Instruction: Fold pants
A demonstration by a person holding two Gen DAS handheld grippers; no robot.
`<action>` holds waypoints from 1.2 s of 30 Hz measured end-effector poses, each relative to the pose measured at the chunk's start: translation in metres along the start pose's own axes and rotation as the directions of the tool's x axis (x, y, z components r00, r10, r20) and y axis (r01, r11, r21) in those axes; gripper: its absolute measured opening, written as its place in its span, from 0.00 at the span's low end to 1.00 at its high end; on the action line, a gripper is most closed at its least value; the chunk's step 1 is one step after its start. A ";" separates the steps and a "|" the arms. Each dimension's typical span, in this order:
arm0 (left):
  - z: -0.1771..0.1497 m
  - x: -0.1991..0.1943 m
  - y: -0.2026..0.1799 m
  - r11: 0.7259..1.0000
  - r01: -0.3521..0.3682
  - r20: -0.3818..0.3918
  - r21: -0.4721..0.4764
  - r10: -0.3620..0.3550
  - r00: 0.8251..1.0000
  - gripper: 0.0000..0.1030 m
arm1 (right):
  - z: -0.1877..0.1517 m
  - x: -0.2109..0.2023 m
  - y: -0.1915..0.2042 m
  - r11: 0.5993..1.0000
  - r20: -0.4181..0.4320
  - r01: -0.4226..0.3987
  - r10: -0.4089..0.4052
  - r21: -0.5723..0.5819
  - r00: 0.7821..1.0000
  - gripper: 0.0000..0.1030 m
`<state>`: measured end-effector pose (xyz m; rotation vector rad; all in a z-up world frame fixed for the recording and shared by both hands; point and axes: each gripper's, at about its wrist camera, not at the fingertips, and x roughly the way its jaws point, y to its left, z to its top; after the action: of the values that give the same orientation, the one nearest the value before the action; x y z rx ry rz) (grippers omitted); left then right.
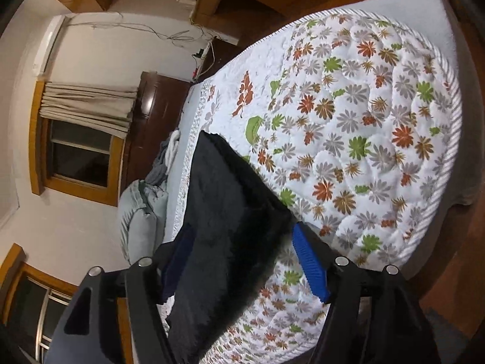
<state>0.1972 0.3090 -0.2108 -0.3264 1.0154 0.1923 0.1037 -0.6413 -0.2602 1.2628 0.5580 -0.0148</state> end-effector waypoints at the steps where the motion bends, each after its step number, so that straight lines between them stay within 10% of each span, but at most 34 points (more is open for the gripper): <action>1: 0.000 0.001 0.003 1.000 -0.003 -0.005 -0.014 0.003 1.000 0.95 | 0.001 0.002 -0.001 1.000 -0.001 -0.006 0.006 0.002 1.000 0.68; 21: -0.003 -0.002 -0.008 0.996 -0.082 0.018 -0.032 0.083 0.996 0.97 | 0.017 0.033 -0.012 0.988 -0.027 -0.156 0.155 -0.012 0.987 0.67; 36: -0.013 -0.043 -0.003 0.990 0.049 0.116 -0.136 -0.033 0.993 0.97 | 0.018 0.044 -0.015 0.996 -0.049 -0.087 0.086 -0.026 0.995 0.25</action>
<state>0.1651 0.3011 -0.1799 -0.4572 0.8838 0.2424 0.1438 -0.6499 -0.2881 1.2618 0.5429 0.0960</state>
